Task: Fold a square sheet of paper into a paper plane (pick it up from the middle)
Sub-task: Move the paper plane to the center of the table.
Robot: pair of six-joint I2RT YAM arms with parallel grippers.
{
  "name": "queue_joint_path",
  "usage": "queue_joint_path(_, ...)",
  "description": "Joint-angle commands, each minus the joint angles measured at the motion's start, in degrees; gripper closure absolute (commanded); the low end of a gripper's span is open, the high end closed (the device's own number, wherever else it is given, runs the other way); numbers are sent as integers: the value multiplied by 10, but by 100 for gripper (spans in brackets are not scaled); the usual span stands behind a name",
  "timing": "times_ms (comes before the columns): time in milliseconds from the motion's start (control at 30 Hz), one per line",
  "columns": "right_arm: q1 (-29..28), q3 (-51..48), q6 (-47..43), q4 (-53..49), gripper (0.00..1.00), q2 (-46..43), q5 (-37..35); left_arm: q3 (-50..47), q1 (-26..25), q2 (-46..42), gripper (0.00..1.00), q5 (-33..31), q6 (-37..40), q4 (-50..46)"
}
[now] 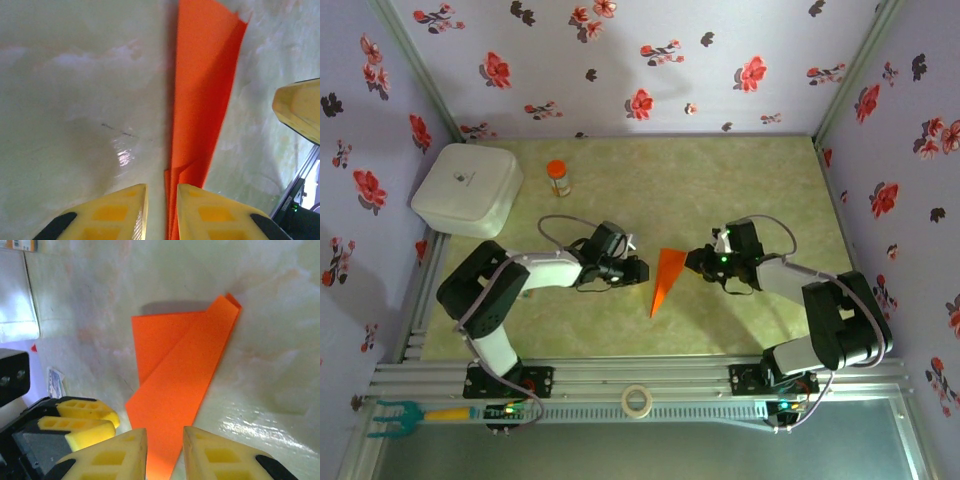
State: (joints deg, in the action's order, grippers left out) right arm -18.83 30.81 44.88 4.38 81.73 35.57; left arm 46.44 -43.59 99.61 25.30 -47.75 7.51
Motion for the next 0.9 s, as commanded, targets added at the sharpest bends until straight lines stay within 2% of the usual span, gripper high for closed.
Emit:
queue_joint_path(0,-9,-12,14,1,74,-9,1,17,2,17,79,26,-4,9)
queue_joint_path(333,-21,-24,20,10,74,-1,3,29,-2,34,79,44,-4,15)
queue_joint_path(567,-31,-26,32,1,74,-9,-18,11,-3,14,78,12,-2,7)
queue_joint_path(867,-35,-67,55,15,73,-53,-49,28,-3,9,78,13,-3,-35)
